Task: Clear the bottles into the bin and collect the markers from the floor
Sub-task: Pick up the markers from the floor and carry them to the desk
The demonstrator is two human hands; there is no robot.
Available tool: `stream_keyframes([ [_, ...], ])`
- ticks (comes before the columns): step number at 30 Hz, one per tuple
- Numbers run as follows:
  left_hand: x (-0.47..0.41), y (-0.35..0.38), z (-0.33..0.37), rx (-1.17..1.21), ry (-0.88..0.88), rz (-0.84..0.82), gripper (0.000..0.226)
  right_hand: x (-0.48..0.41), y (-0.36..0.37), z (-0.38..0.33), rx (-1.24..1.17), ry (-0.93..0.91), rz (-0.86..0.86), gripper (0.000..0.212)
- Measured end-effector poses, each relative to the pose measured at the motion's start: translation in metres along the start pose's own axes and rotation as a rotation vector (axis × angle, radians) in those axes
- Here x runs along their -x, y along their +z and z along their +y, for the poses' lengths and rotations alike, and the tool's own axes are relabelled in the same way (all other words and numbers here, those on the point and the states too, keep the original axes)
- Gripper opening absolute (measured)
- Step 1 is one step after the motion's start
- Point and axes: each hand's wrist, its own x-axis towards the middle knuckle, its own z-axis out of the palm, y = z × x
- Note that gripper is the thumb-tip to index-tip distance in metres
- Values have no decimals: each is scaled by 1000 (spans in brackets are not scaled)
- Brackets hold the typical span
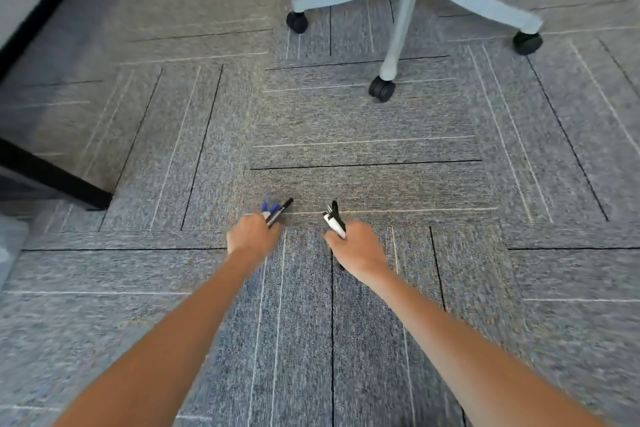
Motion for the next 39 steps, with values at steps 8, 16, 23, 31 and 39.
stream_keyframes([
  [8, 99, -46, 22, 783, -34, -344, 31, 76, -37, -46, -295, 109, -91, 9],
  [16, 215, -229, 36, 1068, -19, -380, 45, 169, -119, -210, -309, 112, -103, 18],
  [23, 339, -397, 32, 1136, -86, -345, 26, 273, -187, -361, -174, 74, -130, 26],
  [31, 426, -535, 39, 1249, -154, -270, 23, 347, -260, -499, -25, 59, -204, 26],
  [39, 426, -658, 34, 1310, -194, -129, 28, 335, -303, -624, 186, -59, -313, 33],
])
